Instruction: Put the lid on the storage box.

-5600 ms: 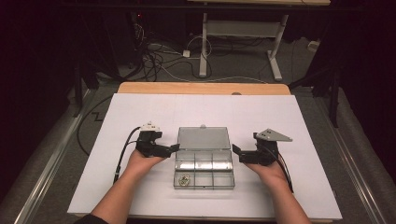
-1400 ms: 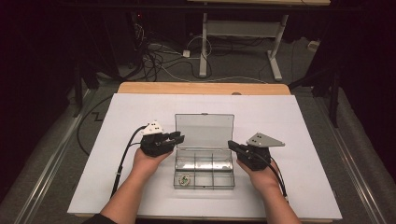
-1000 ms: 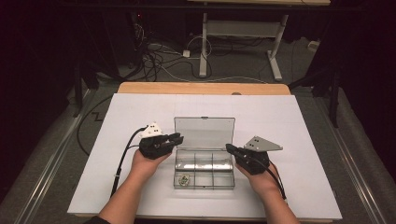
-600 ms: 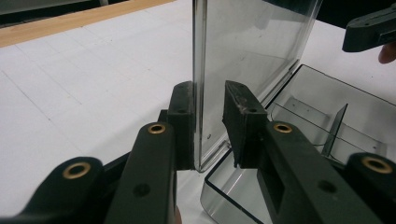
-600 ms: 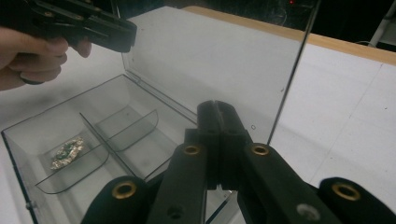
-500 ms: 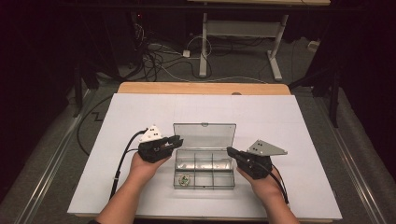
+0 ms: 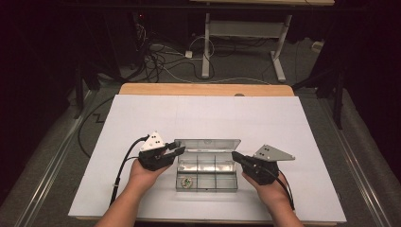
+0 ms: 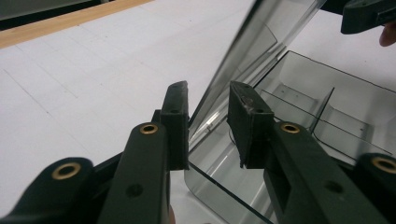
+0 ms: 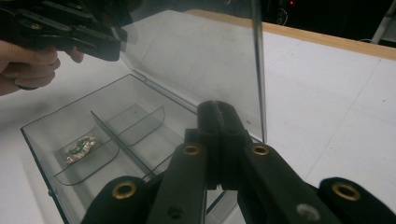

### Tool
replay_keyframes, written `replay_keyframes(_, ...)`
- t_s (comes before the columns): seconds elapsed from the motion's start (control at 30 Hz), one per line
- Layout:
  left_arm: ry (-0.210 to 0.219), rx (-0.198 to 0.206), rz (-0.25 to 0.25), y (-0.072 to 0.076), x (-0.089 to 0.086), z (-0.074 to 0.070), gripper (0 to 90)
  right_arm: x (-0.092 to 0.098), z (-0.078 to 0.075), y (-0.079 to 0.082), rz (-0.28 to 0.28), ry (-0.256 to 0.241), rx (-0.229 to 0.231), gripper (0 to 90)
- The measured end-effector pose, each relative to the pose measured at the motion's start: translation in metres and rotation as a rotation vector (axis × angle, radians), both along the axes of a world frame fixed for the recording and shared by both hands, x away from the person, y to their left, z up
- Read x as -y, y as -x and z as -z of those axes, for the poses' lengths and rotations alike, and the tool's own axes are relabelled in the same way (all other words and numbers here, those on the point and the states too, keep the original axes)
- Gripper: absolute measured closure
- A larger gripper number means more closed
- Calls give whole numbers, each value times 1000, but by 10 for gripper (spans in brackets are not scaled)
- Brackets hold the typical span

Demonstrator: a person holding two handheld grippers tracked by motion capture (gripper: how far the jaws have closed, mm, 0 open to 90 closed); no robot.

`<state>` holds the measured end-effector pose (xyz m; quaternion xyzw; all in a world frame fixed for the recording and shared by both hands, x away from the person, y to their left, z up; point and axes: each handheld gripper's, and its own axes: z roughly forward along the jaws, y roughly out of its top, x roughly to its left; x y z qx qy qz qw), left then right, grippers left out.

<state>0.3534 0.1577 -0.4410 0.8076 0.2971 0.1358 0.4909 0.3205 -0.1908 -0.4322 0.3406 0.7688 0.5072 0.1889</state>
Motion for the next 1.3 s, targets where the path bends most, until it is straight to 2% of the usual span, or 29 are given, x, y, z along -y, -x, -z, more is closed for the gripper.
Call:
replay_keyframes(0.13,-20,11,-5,6,1,-2,644,-1,0,2,-3,0,-2,900)
replay_keyframes(0.53,-29,1,-11,22,-6,-1,622,0,1,9,-9,6,-13,900)
replay_keyframes(0.63,-36,-26,-19,27,-9,1,569,0,3,10,-13,14,-16,900)
replay_keyframes(0.73,-38,-49,-19,33,-14,3,560,0,5,12,-13,17,-20,900)
replay_keyframes(0.8,-22,-66,-22,38,-18,4,553,0,5,14,-11,18,-29,900)
replay_keyframes(0.87,-19,-79,-18,43,-20,5,580,0,6,15,-16,22,-30,900)
replay_keyframes(0.93,-29,-79,0,47,-19,6,652,-1,7,16,-17,28,-31,900)
replay_keyframes(1.0,-15,-73,17,49,-17,6,748,0,8,18,-16,31,-34,900)
replay_keyframes(1.07,-9,-76,23,49,-14,6,804,0,10,19,-11,35,-37,900)
replay_keyframes(1.3,8,-96,50,51,-10,9,819,4,14,24,-4,44,-54,900)
